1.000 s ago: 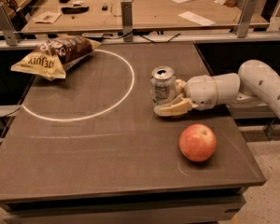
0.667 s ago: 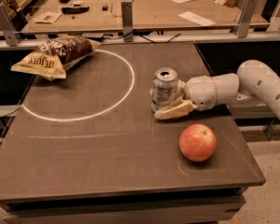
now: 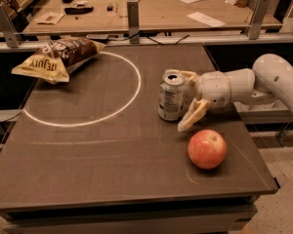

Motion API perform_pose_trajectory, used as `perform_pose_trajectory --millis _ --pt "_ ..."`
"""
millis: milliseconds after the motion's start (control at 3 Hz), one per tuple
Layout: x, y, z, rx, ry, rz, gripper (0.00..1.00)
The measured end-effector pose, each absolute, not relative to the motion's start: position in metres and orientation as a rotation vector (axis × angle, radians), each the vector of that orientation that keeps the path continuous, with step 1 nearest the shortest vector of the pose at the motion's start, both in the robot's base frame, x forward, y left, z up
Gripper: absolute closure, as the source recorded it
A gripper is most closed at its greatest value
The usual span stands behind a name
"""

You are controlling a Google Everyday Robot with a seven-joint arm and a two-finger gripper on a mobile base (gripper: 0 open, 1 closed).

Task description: Place 7up can upright

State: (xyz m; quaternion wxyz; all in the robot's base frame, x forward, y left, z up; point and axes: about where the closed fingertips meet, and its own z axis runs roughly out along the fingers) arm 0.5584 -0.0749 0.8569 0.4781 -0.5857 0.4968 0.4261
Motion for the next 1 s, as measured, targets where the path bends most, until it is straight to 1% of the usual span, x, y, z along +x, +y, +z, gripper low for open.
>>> perform_pose_trajectory --millis 333,667,1000 --pt "0.561 -0.083 0.883 -1.430 1.191 1.012 0.00" --pt "0.561 -0.094 0.900 -1.403 1.218 1.110 0.00" --pt "0.559 -0.093 0.902 -1.395 1.240 1.140 0.00"
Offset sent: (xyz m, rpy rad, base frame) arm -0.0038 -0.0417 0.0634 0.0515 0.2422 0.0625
